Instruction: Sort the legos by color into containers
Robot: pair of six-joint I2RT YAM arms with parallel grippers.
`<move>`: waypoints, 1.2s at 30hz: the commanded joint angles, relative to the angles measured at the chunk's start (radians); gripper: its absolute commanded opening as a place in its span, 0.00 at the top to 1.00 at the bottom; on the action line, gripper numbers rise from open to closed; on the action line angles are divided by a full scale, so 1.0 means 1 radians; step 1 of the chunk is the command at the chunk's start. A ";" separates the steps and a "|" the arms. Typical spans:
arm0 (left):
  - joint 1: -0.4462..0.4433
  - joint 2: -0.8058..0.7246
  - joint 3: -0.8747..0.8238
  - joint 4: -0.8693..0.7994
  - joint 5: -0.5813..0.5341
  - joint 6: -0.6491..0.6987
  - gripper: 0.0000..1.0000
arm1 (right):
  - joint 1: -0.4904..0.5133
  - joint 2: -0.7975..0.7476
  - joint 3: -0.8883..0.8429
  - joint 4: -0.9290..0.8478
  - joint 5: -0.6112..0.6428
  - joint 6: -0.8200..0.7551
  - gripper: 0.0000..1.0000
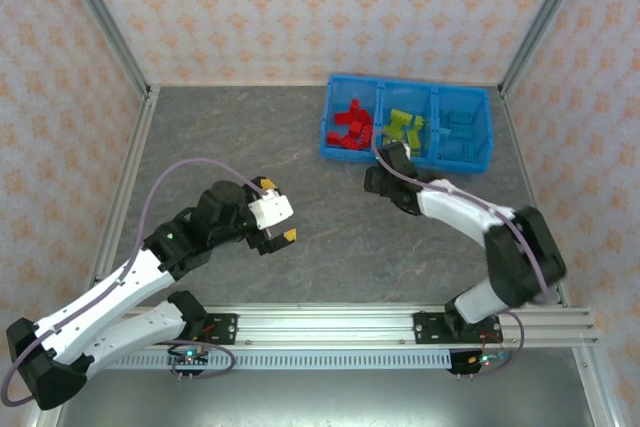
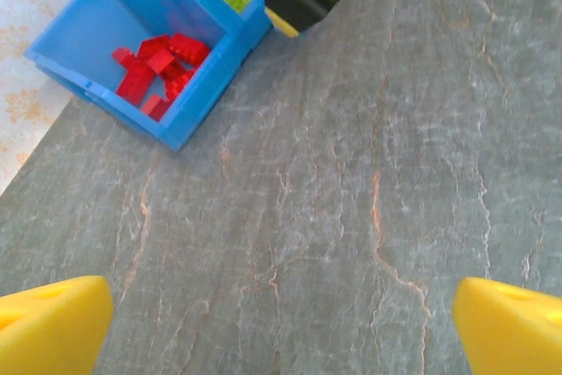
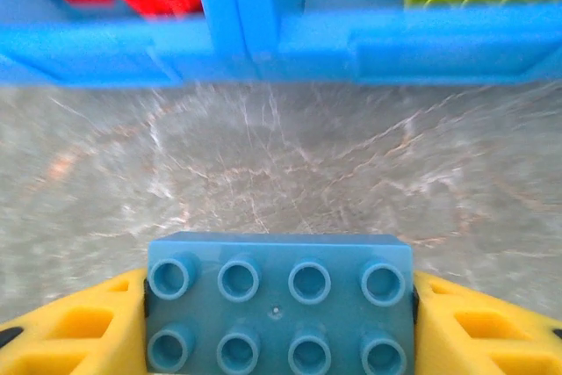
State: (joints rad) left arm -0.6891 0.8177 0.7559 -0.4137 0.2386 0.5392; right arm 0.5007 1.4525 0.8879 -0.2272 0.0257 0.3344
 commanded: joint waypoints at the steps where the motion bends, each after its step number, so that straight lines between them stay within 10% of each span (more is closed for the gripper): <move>1: 0.022 -0.056 -0.029 0.107 0.079 -0.069 0.00 | -0.045 -0.147 -0.021 0.000 0.078 0.047 0.50; 7: 0.039 -0.067 -0.038 0.138 0.132 -0.096 0.00 | -0.368 -0.172 0.050 0.023 -0.056 0.132 0.54; 15: 0.040 -0.045 -0.017 0.065 0.157 -0.029 0.00 | -0.606 0.273 0.457 -0.085 -0.162 0.181 0.55; 21: 0.038 -0.061 -0.021 0.040 0.142 -0.005 0.00 | -0.629 0.435 0.704 -0.242 -0.157 0.179 0.23; 30: 0.035 0.015 0.045 -0.040 0.168 -0.047 0.00 | -0.622 0.156 0.447 -0.234 -0.201 0.062 0.07; 36: 0.023 0.146 0.206 -0.131 -0.099 -0.359 0.00 | -0.546 -0.249 0.022 -0.016 -0.043 -0.080 0.06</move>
State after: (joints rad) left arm -0.6609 0.9588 0.9249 -0.5007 0.2981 0.3641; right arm -0.0780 1.3373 1.0424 -0.3626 -0.1139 0.3573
